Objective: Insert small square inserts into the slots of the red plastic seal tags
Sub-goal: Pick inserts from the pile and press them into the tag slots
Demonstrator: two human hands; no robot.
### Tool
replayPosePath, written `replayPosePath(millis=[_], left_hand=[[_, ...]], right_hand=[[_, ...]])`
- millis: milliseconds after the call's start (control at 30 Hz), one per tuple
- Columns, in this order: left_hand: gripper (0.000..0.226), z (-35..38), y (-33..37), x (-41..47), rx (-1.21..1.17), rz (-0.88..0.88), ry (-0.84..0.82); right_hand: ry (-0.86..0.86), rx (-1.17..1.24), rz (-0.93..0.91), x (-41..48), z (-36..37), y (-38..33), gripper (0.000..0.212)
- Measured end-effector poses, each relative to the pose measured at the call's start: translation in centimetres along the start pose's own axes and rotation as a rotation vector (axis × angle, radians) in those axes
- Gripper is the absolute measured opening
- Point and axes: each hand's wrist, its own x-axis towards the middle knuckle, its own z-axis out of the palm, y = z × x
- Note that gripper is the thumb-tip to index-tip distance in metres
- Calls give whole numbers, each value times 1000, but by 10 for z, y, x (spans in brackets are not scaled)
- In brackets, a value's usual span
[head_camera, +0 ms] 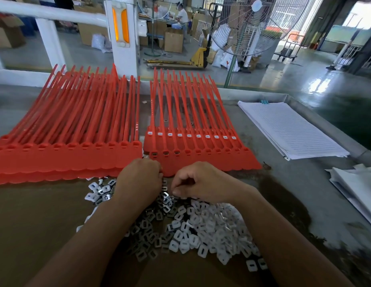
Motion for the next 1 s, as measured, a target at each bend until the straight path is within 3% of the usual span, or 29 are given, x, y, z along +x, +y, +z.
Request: replayPosePath(millis=[500,667,800,1000], left_hand=[[25,-1,1,-1,1,-16,-16],[23,-1,1,-1,3,-11,-12],[23,0,1,-2,9,-7,-8],[23,-2,1,-3,9,-1,-6]], right_hand=[[21,62,-29,-3,-3,-2,33],[110,107,-12,-2,-3,2,20],[180,81,-15,-1,-4,4,23],[364,148,138,9,-21,16,22]])
